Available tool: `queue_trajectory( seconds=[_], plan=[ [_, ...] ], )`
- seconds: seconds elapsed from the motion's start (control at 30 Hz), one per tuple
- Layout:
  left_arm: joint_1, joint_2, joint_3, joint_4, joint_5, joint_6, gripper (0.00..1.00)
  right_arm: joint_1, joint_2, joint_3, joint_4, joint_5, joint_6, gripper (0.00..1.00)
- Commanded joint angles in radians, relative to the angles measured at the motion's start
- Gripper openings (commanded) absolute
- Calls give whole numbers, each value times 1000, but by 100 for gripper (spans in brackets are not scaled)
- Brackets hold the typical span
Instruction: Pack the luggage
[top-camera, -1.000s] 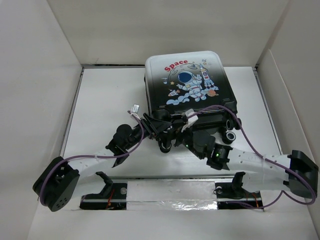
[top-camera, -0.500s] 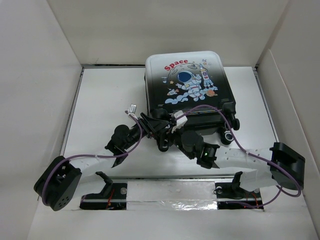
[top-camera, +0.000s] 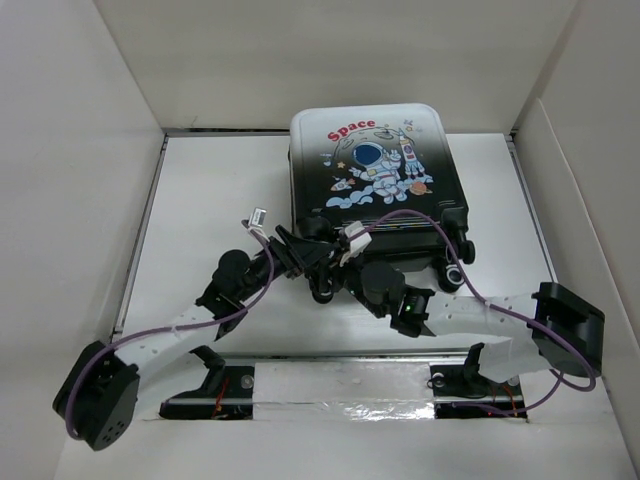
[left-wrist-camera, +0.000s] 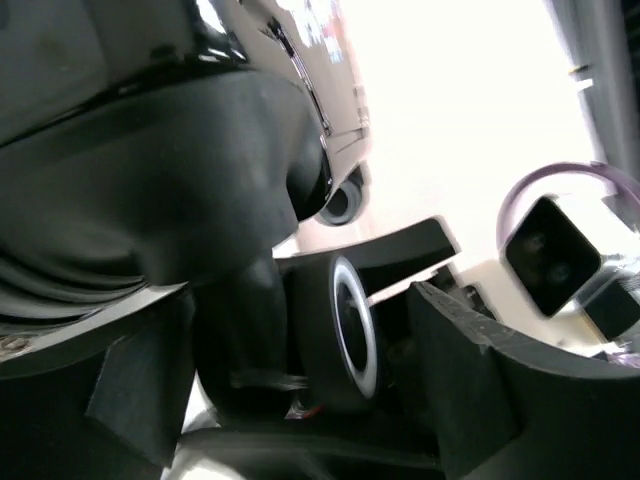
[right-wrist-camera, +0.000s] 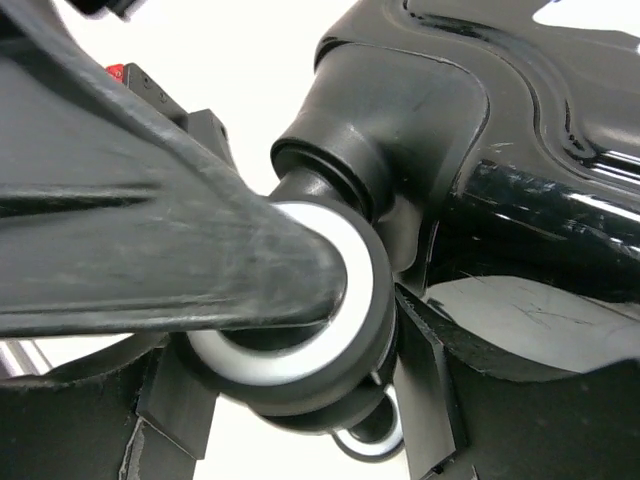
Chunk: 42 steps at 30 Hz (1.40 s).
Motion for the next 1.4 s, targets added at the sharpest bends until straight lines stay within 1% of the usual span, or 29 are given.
queue_trajectory(
  seconds=[0.0, 0.03, 0.07, 0.1, 0.13, 0.17, 0.23, 0.27, 0.3, 0.33, 0.37, 0.4, 0.43, 0.47, 0.53, 0.57, 0.6, 0.63, 0.73, 0.8, 0.9, 1.23, 1.3, 1.37],
  plan=[
    [34, -140, 75, -269, -19, 167, 79, -12, -13, 42, 143, 55, -31, 13],
    [34, -198, 93, -417, -115, 230, 81, -12, -13, 42, 140, 50, -29, 13],
    [34, -230, 107, -477, -158, 253, 83, -12, -13, 44, 131, 43, -27, 13],
    [34, -265, 124, -522, -204, 275, 83, -12, -13, 49, 127, 39, -26, 13],
    [34, -331, 127, -565, -282, 301, 83, -12, -13, 52, 122, 38, -24, 13],
    [43, -359, 126, -640, -326, 309, 81, -12, -15, 52, 119, 30, -23, 13],
    [43, -440, 106, -699, -407, 317, 76, -21, -18, 55, 116, 21, -20, 13],
    [43, -460, 91, -729, -418, 323, 66, -21, -18, 58, 108, 12, -18, 13],
    [43, -480, 46, -731, -421, 327, 59, -32, -19, 58, 105, 7, -18, 13],
    [43, -500, 19, -725, -403, 326, 54, -32, -23, 62, 99, 1, -17, 13],
    [43, -502, -10, -689, -389, 324, 46, -32, -26, 62, 94, -6, -14, 13],
    [34, -496, -67, -662, -375, 327, 41, -43, -29, 62, 91, -11, -14, 13],
    [25, -465, -92, -633, -371, 330, 37, -43, -30, 62, 90, -16, -11, 12],
    [-13, -447, -110, -569, -378, 335, 35, -52, -38, 64, 79, -22, -11, 12],
    [-53, -371, -135, -509, -416, 369, 34, -64, -44, 67, 70, -39, -8, 11],
    [-73, -343, -135, -453, -427, 381, 35, -64, -53, 67, 62, -42, -8, 10],
    [-114, -317, -124, -431, -449, 393, 35, -64, -56, 69, 56, -49, -8, 10],
    [-135, -268, -117, -415, -502, 416, 36, -73, -58, 70, 51, -54, -8, 9],
    [-193, -188, -98, -374, -571, 450, 41, -73, -59, 82, 30, -66, -9, 9],
    [-193, -155, -92, -325, -576, 461, 45, -83, -62, 82, 27, -71, -9, 9],
    [-202, -118, -88, -254, -572, 475, 47, -83, -59, 85, 22, -79, -9, 9],
    [-202, 38, -20, -158, -585, 556, 46, -83, -47, 98, 28, -117, -4, 8],
    [-202, 47, -18, -121, -585, 562, 45, -83, -44, 98, 28, -123, -4, 8],
    [-202, 60, -15, -101, -588, 570, 43, -83, -41, 99, 28, -126, -4, 8]
  ],
)
